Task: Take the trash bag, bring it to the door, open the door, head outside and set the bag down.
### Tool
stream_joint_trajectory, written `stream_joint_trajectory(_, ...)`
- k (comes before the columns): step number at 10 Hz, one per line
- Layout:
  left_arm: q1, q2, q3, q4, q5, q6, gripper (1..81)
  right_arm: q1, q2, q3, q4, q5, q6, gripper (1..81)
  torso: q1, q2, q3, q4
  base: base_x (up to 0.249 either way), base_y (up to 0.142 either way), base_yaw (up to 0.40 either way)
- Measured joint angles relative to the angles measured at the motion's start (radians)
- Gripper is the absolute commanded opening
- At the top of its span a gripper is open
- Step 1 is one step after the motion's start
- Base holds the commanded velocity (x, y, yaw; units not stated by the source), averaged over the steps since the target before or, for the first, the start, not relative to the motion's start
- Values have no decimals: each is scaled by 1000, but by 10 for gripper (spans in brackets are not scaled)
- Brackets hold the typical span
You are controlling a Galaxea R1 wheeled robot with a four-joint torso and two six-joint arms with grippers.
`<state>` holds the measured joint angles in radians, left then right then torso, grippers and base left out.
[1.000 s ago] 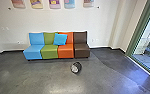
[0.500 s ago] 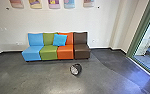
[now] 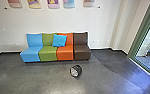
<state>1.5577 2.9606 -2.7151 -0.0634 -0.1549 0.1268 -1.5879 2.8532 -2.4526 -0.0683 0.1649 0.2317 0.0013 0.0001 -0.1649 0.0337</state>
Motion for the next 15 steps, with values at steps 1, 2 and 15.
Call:
stream_joint_trajectory(1, 0, 2, 0, 0, 0, 0, 811, 0, -2, -5, 0, 0, 0, 811, 0, 0, 0, 0, 135, 0, 0)
stream_joint_trajectory(2, 0, 4, 0, 0, 0, 0, 811, 0, -7, -10, 0, 0, 0, 811, 0, 0, 0, 0, 136, 0, 0)
stream_joint_trajectory(15, 0, 16, 0, 0, -1, 0, 811, -2, -5, -18, 1, 0, 0, 811, 0, 0, 0, 0, 136, 0, 0)
